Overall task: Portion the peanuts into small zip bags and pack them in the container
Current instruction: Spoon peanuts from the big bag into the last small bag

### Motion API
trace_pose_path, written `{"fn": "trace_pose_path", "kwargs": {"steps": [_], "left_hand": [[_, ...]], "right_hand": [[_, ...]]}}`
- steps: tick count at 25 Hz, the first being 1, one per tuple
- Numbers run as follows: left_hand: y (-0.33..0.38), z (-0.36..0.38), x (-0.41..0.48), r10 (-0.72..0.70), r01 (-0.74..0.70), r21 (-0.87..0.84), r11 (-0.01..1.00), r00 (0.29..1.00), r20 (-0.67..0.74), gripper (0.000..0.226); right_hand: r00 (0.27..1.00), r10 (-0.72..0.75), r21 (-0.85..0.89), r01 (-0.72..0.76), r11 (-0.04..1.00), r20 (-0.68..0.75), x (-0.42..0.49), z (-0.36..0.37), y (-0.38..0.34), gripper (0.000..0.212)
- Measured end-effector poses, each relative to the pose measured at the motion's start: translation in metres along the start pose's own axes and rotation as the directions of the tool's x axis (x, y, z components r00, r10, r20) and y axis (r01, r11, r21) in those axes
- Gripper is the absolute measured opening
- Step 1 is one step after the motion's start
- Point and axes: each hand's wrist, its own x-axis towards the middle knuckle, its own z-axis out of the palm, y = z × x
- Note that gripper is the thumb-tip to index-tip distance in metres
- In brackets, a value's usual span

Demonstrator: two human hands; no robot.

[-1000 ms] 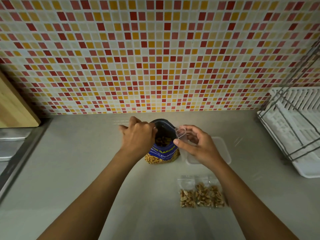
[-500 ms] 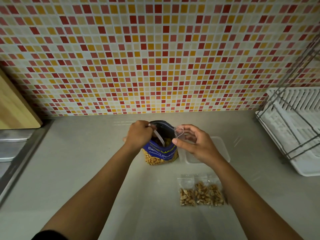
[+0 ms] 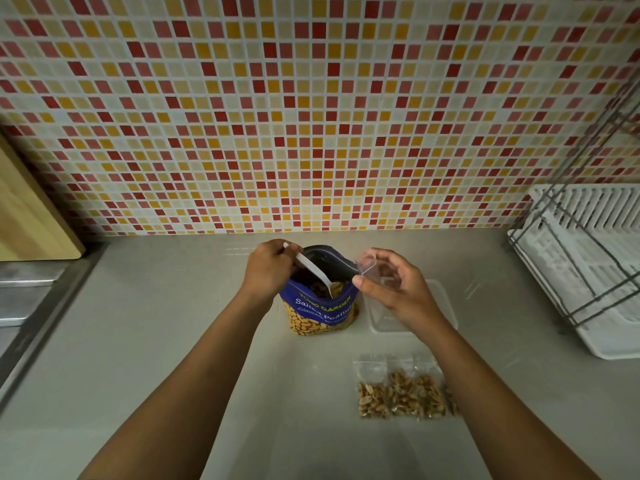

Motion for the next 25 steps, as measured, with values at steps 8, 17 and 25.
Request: {"fn": "trace_pose_path", "kwargs": {"steps": [8, 17, 25], "left_hand": [[0.004, -0.012, 0.002, -0.076, 0.075, -0.141, 0.987, 0.997, -0.003, 0.027], [-0.006, -0.046, 0.010, -0.159, 0.133, -0.226, 0.965, 0.982, -0.100, 0.020], [0.031, -0.066, 0.006, -0.122, 0.081, -0.323, 0.943, 0.987, -0.107, 0.018]], "right_hand": [[0.998, -0.030, 0.028, 0.031, 0.999, -0.051, 0.003, -0.001, -0.005, 0.043], [0.986, -0.166, -0.384, 0.152, 0.911, -0.003, 0.008, 0.011, -0.019, 0.062], [0.977, -0.208, -0.539, 0.194, 0.820, 0.035, 0.014, 0.029, -0.027, 0.060]]}}
